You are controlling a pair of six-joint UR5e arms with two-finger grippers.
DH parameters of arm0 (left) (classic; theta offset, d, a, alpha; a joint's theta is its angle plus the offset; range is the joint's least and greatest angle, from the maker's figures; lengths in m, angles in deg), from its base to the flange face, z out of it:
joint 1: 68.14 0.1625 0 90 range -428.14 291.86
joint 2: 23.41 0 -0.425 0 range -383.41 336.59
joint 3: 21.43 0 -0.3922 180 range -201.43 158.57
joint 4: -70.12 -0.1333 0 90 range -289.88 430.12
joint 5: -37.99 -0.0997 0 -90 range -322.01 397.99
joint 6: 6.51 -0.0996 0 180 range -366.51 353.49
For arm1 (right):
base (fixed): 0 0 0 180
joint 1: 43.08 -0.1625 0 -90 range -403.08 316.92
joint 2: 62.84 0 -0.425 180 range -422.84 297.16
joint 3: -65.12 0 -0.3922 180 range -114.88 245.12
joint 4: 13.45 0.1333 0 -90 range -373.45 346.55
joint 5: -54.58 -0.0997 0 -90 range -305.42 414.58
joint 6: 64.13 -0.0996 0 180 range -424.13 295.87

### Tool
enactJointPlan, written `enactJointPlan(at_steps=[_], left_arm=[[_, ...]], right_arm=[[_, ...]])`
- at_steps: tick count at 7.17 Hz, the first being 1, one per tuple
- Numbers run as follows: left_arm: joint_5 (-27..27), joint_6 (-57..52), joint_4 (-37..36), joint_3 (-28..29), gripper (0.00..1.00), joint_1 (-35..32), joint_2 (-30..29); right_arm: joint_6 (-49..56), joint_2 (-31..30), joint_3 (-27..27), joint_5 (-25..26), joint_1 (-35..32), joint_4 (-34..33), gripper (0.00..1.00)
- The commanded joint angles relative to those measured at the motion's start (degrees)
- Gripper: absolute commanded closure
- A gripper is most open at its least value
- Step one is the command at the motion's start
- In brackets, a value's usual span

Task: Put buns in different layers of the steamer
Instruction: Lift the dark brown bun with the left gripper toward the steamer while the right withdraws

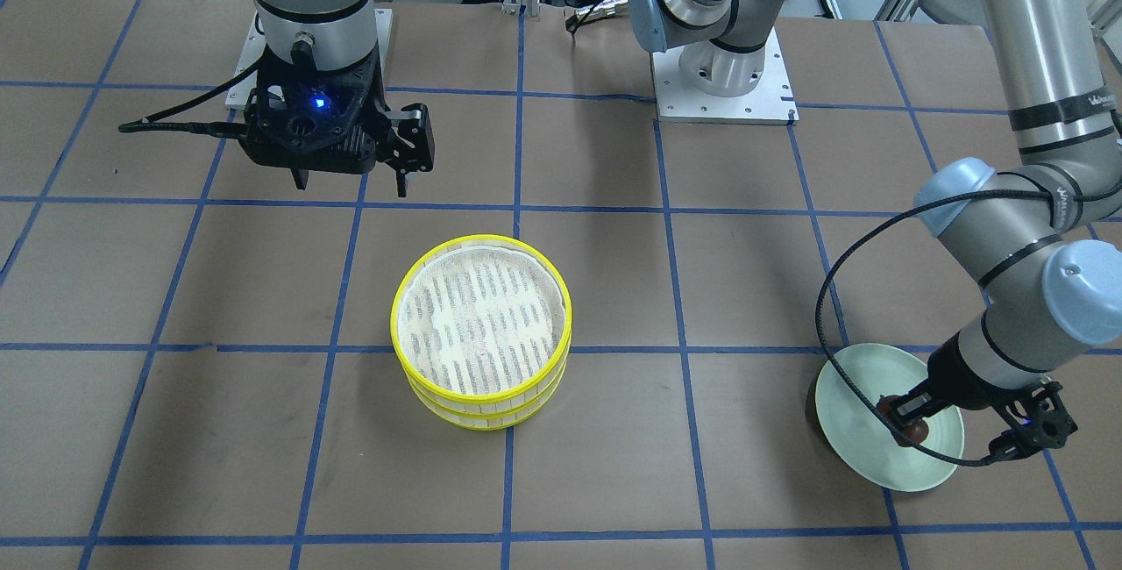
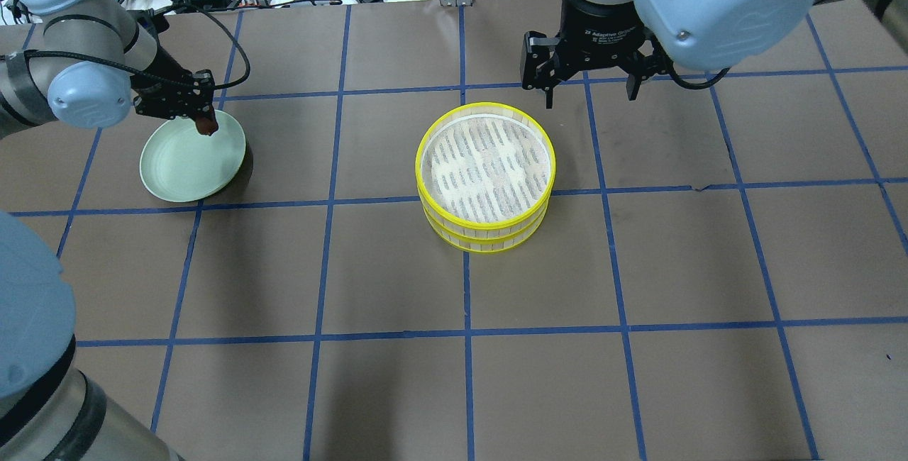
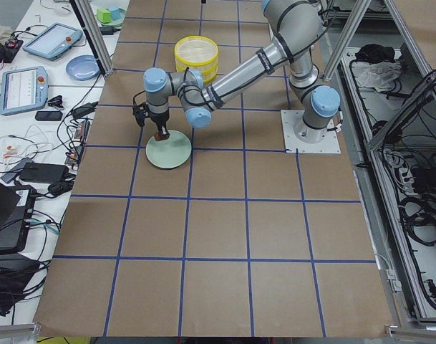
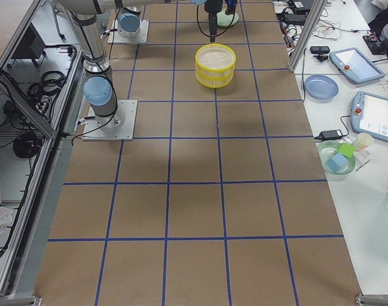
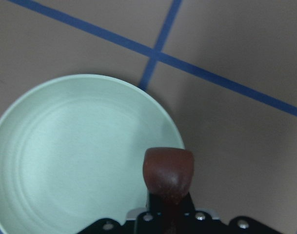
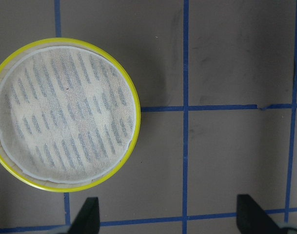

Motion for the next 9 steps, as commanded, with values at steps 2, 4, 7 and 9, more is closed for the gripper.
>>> enactJointPlan(at_steps=[2, 4, 7, 9], left_arm=[[3.7, 18.4, 0.4, 0.3, 1.0, -12.2, 6.1], [5.5, 30.8, -0.2, 0.2, 1.0, -19.6, 7.4], [18.0, 38.4, -0.6, -0.8, 1.0, -26.1, 6.7], [18.2, 39.5, -5.0, -2.4, 1.0, -31.0, 5.1]], right_arm=[[14.9, -1.9, 0.5, -5.6, 11.1, 0.4, 0.0], [14.5, -2.1, 0.2, -5.6, 11.2, -2.9, 0.0], [14.6, -2.5, -0.2, -5.6, 11.1, -3.3, 0.0], [14.4, -2.5, -0.2, -5.4, 11.1, -4.4, 0.0]])
